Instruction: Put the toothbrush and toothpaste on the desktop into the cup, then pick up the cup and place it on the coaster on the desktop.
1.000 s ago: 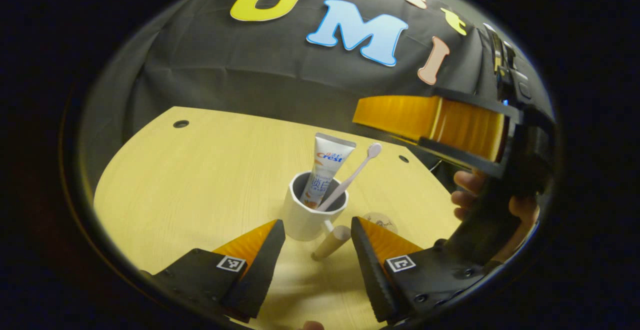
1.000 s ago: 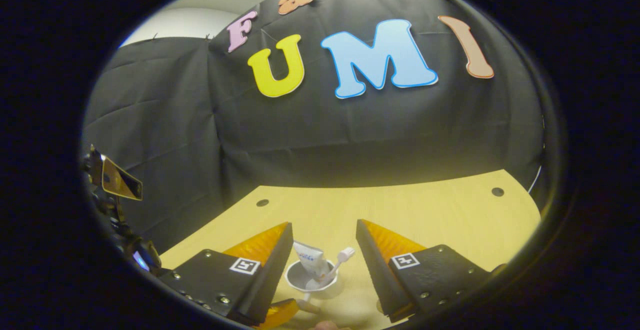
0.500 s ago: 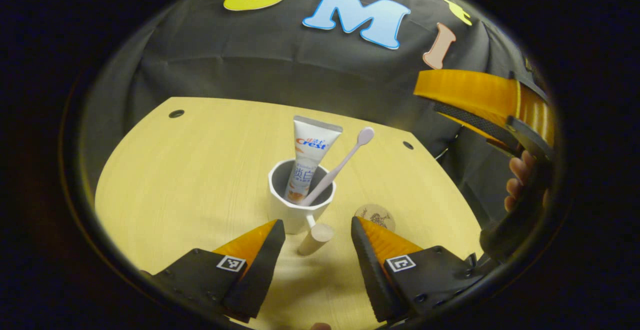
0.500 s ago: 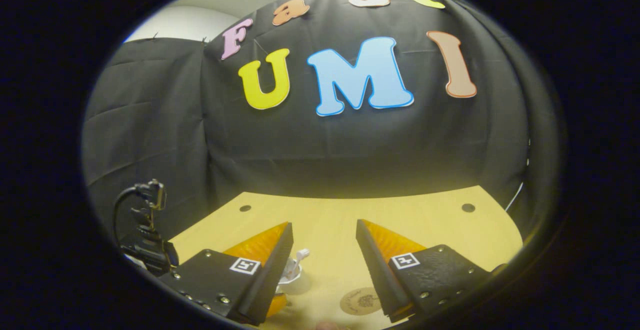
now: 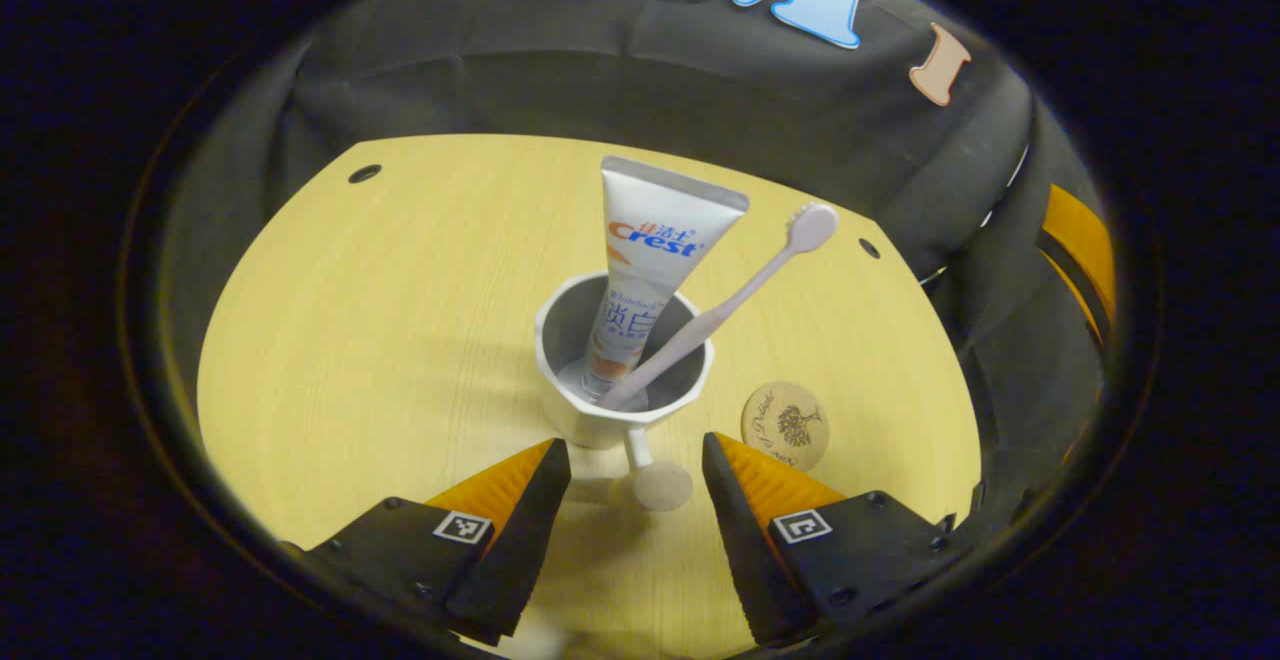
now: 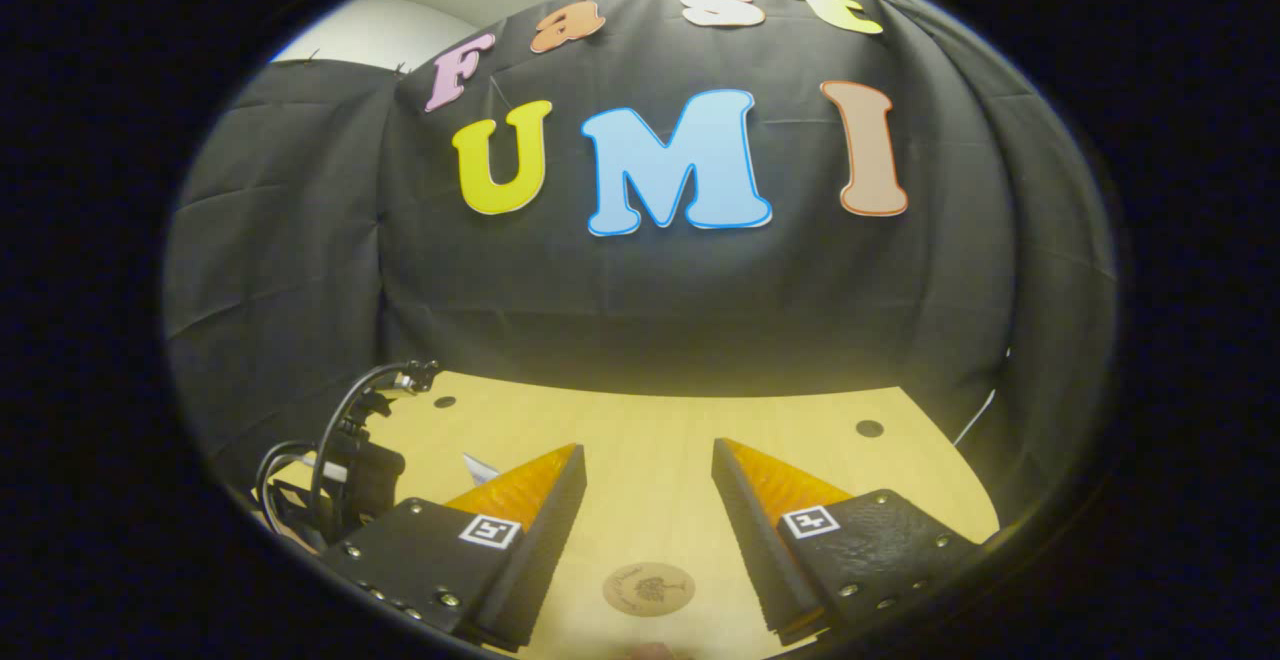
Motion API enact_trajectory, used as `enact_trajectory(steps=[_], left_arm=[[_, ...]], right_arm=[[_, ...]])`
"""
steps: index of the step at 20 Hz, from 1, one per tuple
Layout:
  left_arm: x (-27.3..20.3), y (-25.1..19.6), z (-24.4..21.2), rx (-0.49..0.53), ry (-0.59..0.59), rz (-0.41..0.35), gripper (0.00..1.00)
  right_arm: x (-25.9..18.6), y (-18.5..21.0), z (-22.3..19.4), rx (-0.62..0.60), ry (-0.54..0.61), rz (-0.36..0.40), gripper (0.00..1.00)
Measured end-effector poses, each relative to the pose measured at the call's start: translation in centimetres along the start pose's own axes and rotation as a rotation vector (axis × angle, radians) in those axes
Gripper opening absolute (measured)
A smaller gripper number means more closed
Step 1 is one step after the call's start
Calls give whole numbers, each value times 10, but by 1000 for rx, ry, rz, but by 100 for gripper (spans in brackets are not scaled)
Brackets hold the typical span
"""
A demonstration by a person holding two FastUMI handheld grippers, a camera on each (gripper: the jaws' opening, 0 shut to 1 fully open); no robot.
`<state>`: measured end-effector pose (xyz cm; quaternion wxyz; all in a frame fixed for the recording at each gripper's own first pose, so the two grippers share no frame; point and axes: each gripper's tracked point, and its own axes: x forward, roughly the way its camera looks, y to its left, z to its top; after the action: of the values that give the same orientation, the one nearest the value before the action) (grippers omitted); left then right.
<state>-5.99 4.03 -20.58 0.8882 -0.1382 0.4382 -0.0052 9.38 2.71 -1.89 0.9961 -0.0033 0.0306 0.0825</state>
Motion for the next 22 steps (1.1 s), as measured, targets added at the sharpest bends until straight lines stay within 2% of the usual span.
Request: enact_trajectory(steps=[1, 2, 3, 4, 5, 7, 8, 9, 10, 11, 14, 16, 17, 19, 21, 22], left_arm=[[4, 0, -2, -13, 27, 5, 86], [7, -1, -5, -28, 47, 9, 79], [11, -1, -6, -39, 66, 14, 85], [15, -1, -6, -49, 82, 20, 83], [17, 0, -7, -56, 92, 28, 73], [22, 1, -5, -59, 116, 43, 69], [25, 3, -6, -57, 129, 58, 63], [25, 4, -6, -52, 144, 71, 66], [28, 4, -8, -50, 153, 76, 58], [30, 6, -9, -47, 164, 92, 62], [30, 6, -13, -30, 179, 122, 54], [32, 7, -12, -1, 189, 127, 43], [31, 9, -13, 13, 198, 147, 43], [32, 11, -14, 66, 200, 171, 34], [30, 12, -13, 89, 194, 182, 36], [30, 10, -14, 97, 192, 177, 32]], right_arm=[[-2, -5, -3, 0, 9, -7, 80], [-5, -10, -5, 4, 19, -12, 80], [-7, -14, -9, 7, 30, -16, 80], [-9, -19, -11, 10, 38, -21, 80], [-10, -23, -15, 11, 47, -25, 80], [-14, -31, -20, 13, 60, -34, 80], [-15, -35, -21, 16, 65, -38, 80], [-15, -38, -23, 23, 70, -40, 80], [-15, -41, -24, 32, 74, -44, 80], [-16, -45, -26, 43, 79, -48, 80], [-17, -53, -28, 69, 88, -58, 80], [-18, -57, -29, 77, 89, -66, 80], [-20, -60, -29, 79, 87, -71, 80], [-20, -62, -30, 79, 86, -77, 80], [-21, -64, -30, 82, 89, -81, 80], [-22, -63, -31, 84, 90, -82, 80]])
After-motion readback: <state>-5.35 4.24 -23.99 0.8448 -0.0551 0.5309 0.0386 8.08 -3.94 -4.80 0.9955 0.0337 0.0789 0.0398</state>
